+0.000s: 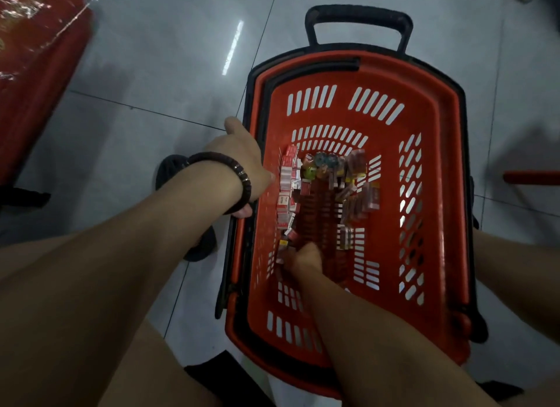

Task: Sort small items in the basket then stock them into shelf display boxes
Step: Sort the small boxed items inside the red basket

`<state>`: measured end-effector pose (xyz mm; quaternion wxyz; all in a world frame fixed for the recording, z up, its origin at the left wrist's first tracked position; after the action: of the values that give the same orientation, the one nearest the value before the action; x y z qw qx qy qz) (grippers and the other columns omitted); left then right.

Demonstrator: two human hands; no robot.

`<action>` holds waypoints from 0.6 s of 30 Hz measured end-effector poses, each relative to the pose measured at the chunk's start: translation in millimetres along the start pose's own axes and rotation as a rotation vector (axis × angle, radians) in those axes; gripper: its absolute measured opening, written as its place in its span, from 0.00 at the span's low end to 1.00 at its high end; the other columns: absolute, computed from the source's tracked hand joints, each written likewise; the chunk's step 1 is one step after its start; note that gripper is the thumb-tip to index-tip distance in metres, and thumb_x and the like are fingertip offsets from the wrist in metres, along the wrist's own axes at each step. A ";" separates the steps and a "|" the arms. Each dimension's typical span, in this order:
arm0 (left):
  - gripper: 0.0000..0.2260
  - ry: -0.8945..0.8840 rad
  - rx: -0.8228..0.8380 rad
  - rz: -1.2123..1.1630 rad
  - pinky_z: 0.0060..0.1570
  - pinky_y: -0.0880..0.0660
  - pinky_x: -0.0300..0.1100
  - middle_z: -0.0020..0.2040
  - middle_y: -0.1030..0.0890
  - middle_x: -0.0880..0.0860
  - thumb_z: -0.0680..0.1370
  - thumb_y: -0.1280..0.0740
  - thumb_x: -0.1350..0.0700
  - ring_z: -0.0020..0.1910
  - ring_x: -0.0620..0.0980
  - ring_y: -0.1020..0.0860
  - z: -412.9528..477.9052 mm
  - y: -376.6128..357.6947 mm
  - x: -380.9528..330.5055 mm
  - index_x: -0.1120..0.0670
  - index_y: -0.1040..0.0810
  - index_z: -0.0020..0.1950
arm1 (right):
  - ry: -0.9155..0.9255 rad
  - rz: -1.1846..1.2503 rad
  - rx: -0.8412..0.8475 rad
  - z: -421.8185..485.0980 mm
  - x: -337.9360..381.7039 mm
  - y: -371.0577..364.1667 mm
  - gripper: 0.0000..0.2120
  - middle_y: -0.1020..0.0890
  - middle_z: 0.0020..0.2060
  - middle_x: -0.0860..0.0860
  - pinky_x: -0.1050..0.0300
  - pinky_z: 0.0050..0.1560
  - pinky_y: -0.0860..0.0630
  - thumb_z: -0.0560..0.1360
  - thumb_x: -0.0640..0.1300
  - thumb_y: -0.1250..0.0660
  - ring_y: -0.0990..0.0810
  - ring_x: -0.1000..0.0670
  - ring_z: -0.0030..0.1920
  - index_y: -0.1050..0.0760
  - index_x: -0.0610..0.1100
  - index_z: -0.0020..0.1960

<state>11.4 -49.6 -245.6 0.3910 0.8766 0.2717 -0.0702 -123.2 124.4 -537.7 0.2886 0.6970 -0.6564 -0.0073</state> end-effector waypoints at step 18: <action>0.27 -0.037 -0.024 -0.029 0.18 0.27 0.39 0.47 0.20 0.61 0.80 0.26 0.52 0.31 0.58 0.17 -6.0 1.5 -2.7 0.52 0.41 0.68 | -0.143 0.062 0.006 -10.6 7.7 -19.5 0.14 0.14 0.55 0.44 0.53 0.57 0.16 0.80 0.48 0.29 0.13 0.43 0.56 0.18 0.38 0.59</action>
<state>9.4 -47.2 -239.6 0.4052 0.8665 0.2778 -0.0887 -100.2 120.9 -534.0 0.2389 0.6749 -0.6966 -0.0461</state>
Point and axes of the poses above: each hand's wrist, its own z-axis towards the middle knuckle, its own y-axis out of the back of the hand, x = y × z, the point moved 6 cm from there along z, towards the middle knuckle
